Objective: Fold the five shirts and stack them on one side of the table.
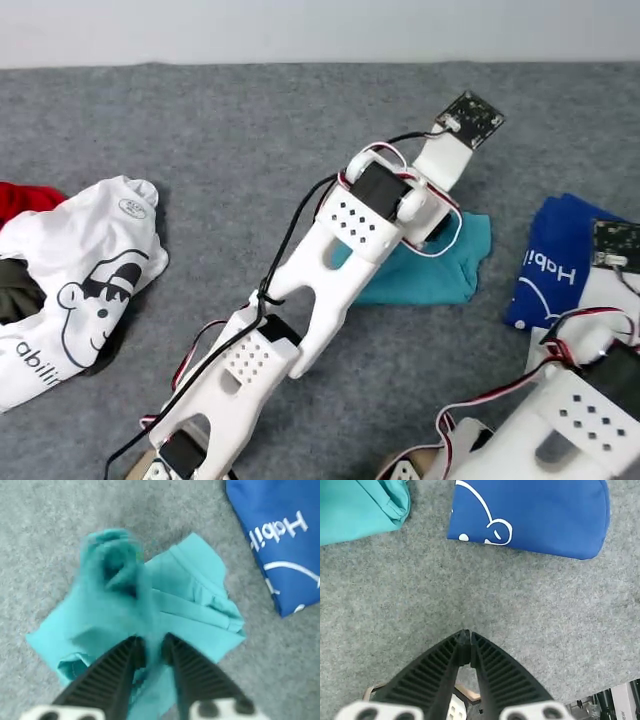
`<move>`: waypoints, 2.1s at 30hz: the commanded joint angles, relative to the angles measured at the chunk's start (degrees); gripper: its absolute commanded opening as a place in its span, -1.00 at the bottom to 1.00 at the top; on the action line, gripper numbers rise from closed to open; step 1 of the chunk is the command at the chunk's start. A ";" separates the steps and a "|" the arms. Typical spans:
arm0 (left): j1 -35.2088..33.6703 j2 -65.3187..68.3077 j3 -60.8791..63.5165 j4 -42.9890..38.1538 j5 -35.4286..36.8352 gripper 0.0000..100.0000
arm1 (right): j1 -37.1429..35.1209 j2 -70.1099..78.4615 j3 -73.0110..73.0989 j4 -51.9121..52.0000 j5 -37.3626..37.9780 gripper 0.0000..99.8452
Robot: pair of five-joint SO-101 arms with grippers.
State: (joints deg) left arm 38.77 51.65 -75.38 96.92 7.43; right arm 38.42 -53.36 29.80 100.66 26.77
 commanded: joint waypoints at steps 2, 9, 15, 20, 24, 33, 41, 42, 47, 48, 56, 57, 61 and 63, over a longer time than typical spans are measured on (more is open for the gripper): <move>0.18 -0.97 -4.88 -1.05 1.67 -0.67 | 0.40 -0.84 -0.35 1.63 0.44 -0.97; -1.32 -1.05 -9.36 3.69 0.18 -0.71 | 0.31 -0.84 -0.35 1.63 0.00 -0.97; -8.00 -5.98 -7.16 3.87 -1.85 -0.99 | -3.30 -0.48 -0.62 0.48 -0.18 -0.98; -12.66 -18.90 8.31 3.87 -4.66 -0.99 | -12.35 -0.22 -0.44 -2.68 -7.91 -0.98; -16.97 -31.91 26.51 3.78 -7.21 -0.99 | -20.44 -0.13 -0.35 -4.97 -10.64 -0.98; -24.44 -58.46 61.32 3.78 -12.40 -0.99 | -28.62 10.07 -0.70 -14.37 -21.36 -0.86; -28.40 -67.87 76.44 3.43 -12.48 -0.99 | -40.31 20.70 -4.22 -21.41 -22.24 -0.99; -29.10 -67.87 77.14 3.25 -12.48 -0.99 | -41.45 21.93 -5.63 -21.76 -22.24 -0.98; -33.05 -68.31 77.23 0.62 -9.67 -0.99 | -46.90 30.11 -13.36 -22.29 -22.24 -0.98; -33.23 -68.31 77.23 0.35 -8.97 -0.99 | -47.69 32.22 -15.03 -22.37 -22.24 -0.98; -34.90 -68.40 77.41 0.62 -8.79 -0.99 | -54.02 54.46 -34.11 -22.02 -22.24 -0.98; -35.52 -68.40 77.41 0.62 -8.79 -0.99 | -54.55 57.54 -36.84 -21.85 -22.07 -0.98; -38.68 -68.40 77.49 0.62 -8.79 -0.99 | -55.34 68.79 -48.09 -19.56 -19.52 -0.98; -40.53 -68.40 77.49 0.62 -8.79 -0.99 | -55.52 73.71 -54.07 -17.45 -19.08 -0.98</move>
State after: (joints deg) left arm 0.44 -14.37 2.07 98.33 -1.80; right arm -16.44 15.91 -13.98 80.88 6.46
